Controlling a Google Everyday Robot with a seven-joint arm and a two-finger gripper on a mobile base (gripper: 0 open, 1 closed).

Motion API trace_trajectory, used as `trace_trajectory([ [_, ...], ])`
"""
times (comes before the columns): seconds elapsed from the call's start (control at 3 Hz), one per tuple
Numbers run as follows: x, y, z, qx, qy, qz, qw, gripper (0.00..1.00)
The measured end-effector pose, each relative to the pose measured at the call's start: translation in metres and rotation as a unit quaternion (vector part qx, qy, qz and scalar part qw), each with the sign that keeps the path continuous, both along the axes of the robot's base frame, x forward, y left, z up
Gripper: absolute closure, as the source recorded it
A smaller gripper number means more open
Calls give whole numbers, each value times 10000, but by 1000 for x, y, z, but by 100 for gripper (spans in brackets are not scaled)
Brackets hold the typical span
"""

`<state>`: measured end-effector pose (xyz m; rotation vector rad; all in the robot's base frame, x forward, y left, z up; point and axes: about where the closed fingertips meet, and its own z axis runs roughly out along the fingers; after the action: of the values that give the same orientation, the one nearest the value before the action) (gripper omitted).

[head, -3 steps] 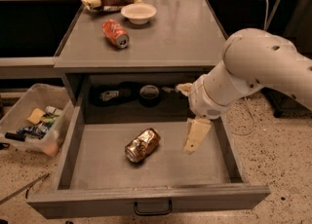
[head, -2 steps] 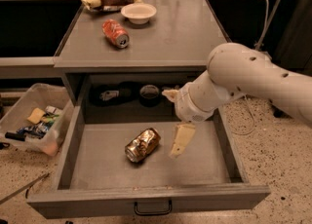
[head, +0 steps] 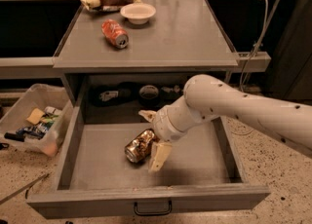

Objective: Pick orange can from top drawer and place on counter

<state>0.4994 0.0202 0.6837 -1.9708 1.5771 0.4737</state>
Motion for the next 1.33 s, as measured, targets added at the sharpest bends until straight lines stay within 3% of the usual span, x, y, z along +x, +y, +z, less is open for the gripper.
trace_trajectory([
  [0.33, -3, 10, -40, 153, 221, 9, 9996, 0],
  [1.0, 9, 19, -39, 148, 308, 138, 9993, 0],
  [1.33, 20, 30, -46, 183, 524, 267, 9981, 0],
])
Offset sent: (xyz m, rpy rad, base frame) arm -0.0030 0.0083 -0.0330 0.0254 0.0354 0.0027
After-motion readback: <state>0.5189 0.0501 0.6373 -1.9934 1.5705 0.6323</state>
